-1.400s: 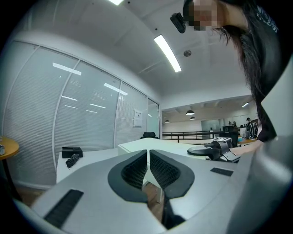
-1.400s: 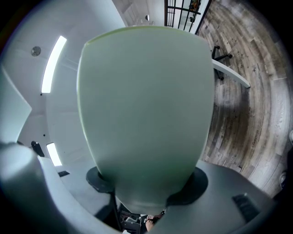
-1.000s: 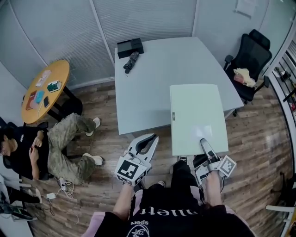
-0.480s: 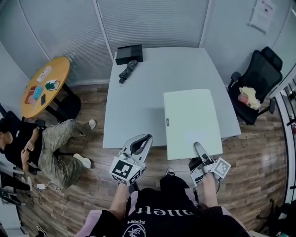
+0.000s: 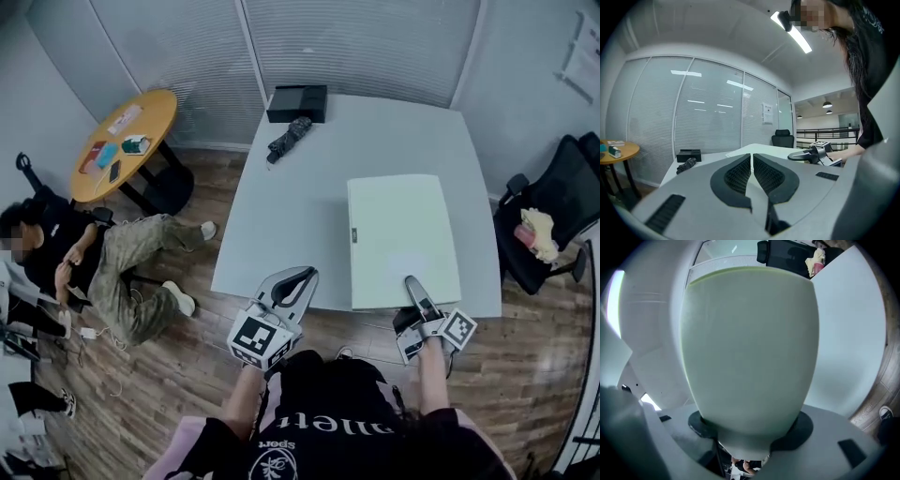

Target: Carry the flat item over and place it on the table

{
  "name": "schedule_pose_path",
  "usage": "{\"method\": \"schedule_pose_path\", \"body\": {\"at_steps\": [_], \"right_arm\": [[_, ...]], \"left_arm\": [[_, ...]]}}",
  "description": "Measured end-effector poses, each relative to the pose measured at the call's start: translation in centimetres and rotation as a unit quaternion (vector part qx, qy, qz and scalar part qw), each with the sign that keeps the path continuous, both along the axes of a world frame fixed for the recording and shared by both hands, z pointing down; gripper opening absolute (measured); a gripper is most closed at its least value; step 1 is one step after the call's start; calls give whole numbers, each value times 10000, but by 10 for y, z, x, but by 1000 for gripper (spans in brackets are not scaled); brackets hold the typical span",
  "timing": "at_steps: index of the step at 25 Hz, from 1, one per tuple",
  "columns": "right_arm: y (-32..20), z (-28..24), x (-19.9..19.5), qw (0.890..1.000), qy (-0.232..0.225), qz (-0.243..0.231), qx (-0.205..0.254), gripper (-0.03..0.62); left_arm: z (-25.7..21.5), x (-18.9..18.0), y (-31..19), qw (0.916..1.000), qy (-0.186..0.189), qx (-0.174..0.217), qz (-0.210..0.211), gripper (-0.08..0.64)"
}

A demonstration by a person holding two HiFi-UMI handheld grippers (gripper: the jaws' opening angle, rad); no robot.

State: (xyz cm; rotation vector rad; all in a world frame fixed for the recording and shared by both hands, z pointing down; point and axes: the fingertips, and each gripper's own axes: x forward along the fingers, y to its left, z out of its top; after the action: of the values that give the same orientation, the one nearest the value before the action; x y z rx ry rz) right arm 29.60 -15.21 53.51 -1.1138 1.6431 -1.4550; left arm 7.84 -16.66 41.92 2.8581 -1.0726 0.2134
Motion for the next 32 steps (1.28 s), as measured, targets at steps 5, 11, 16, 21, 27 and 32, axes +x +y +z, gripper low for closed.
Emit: {"method": "schedule_pose_path", "body": {"at_steps": [5, 11, 16, 21, 27, 32], "right_arm": [[-40, 15, 4, 9998, -69, -172, -63, 282], [-98, 20, -9, 9994, 162, -295, -121, 282], [-152, 25, -23, 9983, 350, -374, -287, 282], [-210, 39, -38, 9969, 321, -467, -544, 282], [-279, 73, -60, 9925, 366, -647, -970, 282], [-321, 99, -74, 9880, 397, -781, -1274, 282]], "left_arm": [[2, -11, -12, 9993, -101, 3, -363, 35], [3, -35, -36, 9986, -180, 7, -497, 34], [2, -44, -72, 9990, -111, 39, -424, 35], [-5, -46, -109, 9994, -47, 163, -309, 35], [2, -69, -147, 9992, -95, 91, -386, 35], [12, -88, -167, 9984, -153, -59, -544, 35]]}}
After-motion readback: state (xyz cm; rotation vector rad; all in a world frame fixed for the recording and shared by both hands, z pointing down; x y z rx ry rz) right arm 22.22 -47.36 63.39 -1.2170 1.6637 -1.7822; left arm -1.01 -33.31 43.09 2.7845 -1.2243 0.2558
